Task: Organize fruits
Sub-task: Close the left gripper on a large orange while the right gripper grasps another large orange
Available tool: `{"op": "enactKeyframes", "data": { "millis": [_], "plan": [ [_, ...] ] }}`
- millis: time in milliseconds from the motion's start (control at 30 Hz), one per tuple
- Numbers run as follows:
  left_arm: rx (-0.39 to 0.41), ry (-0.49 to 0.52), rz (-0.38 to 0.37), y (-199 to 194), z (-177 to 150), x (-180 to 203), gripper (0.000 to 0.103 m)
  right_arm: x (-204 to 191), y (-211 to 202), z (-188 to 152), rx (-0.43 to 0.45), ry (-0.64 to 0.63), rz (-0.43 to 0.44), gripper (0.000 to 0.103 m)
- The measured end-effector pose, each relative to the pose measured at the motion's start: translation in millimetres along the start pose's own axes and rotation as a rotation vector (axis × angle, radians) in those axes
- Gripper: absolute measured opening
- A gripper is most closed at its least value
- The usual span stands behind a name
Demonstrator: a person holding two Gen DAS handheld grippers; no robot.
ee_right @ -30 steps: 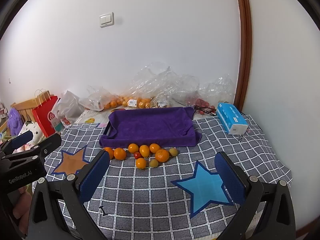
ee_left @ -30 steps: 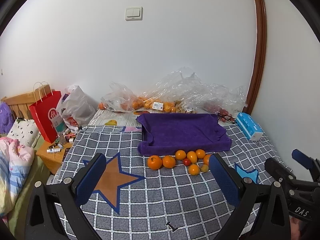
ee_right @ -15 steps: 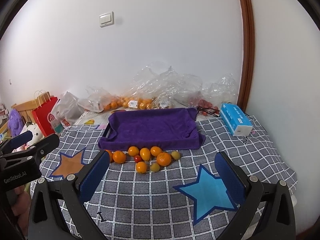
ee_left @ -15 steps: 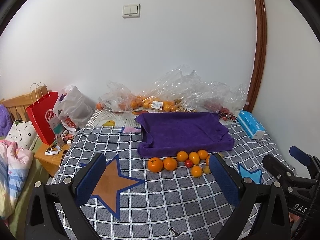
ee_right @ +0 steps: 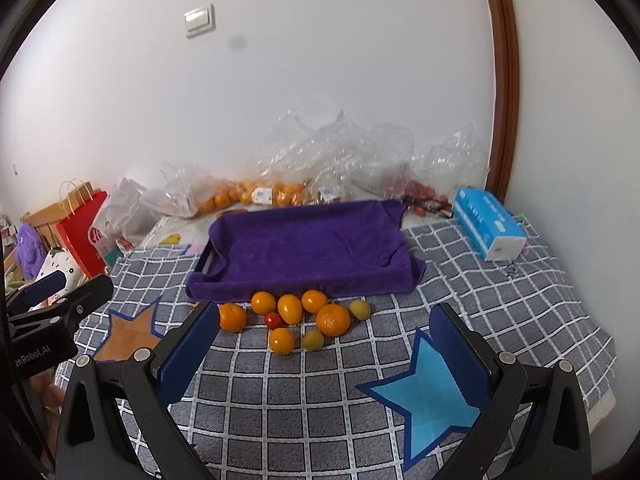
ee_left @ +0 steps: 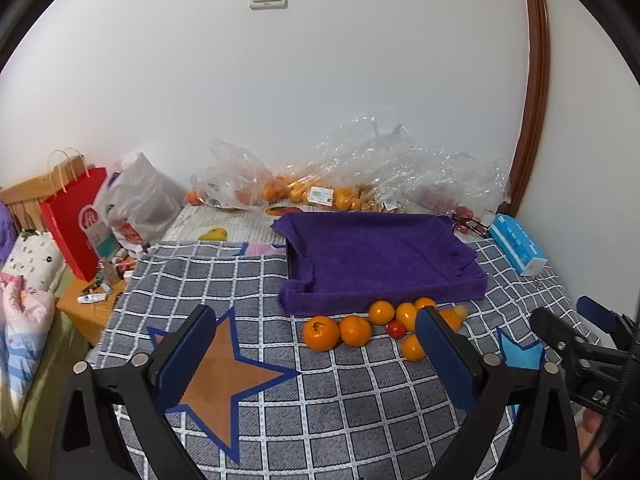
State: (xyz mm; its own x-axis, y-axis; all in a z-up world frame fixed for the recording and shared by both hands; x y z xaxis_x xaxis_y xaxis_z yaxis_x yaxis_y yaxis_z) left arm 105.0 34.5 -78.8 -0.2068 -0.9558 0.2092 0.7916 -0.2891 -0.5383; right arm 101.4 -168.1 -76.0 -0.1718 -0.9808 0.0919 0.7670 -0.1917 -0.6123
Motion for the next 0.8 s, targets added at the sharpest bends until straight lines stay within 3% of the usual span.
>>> {"op": "enactKeyframes", "data": {
  "millis": [200, 400, 533, 633, 800],
  "plan": [
    [-0.026, 0.005, 0.001, 26, -7, -15, 0.099, -1, 33, -11, -0.037, -0.046, -0.034, 0.102],
    [-0.099, -0.046, -0.023, 58, -18, -29, 0.099, -2, 71, -28, -0.106, -0.079, -0.052, 0.094],
    [-0.143, -0.058, 0.003, 78, -32, -46, 0.098, -5, 91, -39, -0.126, -0.073, -0.014, 0.081],
    [-0.193, -0.125, -0.010, 91, -44, -61, 0.088, -10, 107, -46, -0.159, -0.059, 0.014, 0.071],
    [-0.216, -0.171, -0.007, 105, -52, -73, 0.087, -19, 132, -50, -0.205, -0.026, 0.058, 0.055]
  ]
}}
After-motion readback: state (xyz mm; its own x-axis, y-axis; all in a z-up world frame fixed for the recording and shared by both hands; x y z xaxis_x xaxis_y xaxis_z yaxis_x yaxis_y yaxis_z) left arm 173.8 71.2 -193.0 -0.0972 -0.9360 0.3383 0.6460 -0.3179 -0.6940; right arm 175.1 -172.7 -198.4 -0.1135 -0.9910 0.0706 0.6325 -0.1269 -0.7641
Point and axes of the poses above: each gripper's, at about its wrist camera, not at the fingertips, and y roughly the way its jaws point, x to its right, z to its top, the point moved 7 cm from there along y, roughly the way its jaws point, and after that the axes turned 15 degrees about -z, right-handed, at the moved point
